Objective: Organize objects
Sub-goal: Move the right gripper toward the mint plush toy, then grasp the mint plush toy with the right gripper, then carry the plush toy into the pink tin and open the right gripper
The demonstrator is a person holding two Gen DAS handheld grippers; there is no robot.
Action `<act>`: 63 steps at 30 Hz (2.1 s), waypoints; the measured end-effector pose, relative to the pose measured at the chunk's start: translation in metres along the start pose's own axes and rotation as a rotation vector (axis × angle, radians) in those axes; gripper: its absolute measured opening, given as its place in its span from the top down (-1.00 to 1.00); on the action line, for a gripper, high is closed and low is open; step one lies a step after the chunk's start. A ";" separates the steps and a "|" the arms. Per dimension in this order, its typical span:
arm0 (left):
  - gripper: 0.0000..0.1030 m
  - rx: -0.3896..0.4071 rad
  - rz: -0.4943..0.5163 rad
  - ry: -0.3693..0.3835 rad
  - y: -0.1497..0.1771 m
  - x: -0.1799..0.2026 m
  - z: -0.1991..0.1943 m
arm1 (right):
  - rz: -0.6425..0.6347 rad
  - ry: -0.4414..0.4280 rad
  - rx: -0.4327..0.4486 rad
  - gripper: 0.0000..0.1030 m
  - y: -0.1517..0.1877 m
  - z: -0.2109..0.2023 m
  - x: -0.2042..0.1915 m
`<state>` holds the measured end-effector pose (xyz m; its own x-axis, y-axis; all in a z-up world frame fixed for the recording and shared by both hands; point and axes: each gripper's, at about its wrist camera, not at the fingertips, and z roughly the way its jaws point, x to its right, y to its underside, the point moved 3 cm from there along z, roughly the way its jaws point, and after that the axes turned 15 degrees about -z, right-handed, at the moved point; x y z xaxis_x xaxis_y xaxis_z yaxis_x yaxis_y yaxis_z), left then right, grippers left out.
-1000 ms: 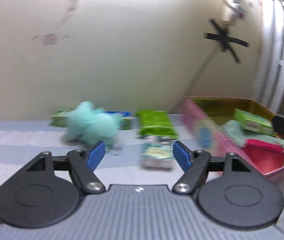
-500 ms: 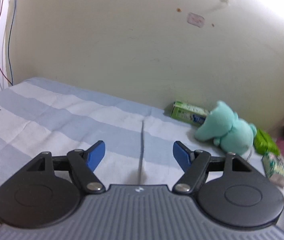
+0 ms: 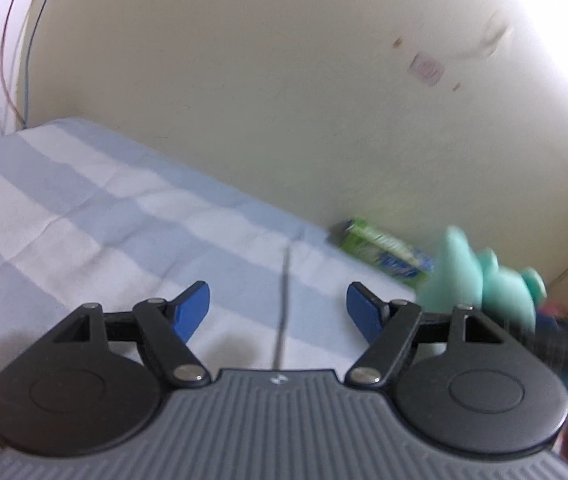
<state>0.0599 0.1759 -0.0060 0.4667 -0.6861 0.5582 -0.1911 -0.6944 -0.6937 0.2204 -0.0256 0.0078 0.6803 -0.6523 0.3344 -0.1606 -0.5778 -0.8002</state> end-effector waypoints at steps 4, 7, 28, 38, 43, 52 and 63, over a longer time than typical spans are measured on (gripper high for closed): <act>-0.55 -0.049 0.053 0.121 0.004 0.018 -0.021 | -0.483 0.122 0.038 -0.09 0.059 -0.089 -0.065; -0.55 -0.160 0.127 0.251 0.023 0.039 -0.034 | -0.509 0.111 0.026 -0.72 0.105 -0.143 -0.080; -0.73 -0.436 0.111 0.494 0.083 0.047 -0.077 | 0.153 -0.204 0.102 -0.82 0.132 -0.190 -0.022; -0.49 -0.542 0.131 0.507 0.117 0.056 -0.069 | 0.234 -0.320 0.013 -0.68 0.143 -0.149 -0.009; -0.43 -0.521 0.139 0.515 0.108 0.079 -0.076 | 0.250 -0.341 0.049 -0.10 0.135 -0.151 -0.006; -0.41 -0.416 0.380 0.736 0.120 0.232 -0.078 | 0.308 0.025 0.228 -0.10 0.145 -0.222 0.096; -0.60 -0.382 0.482 0.660 0.188 0.331 -0.010 | 0.438 0.338 0.189 -0.49 0.203 -0.202 0.191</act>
<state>0.1697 -0.1837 0.0532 -0.3070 -0.8245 0.4753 -0.5667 -0.2428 -0.7873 0.1728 -0.3666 0.0099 0.3087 -0.9487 0.0679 -0.2239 -0.1418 -0.9642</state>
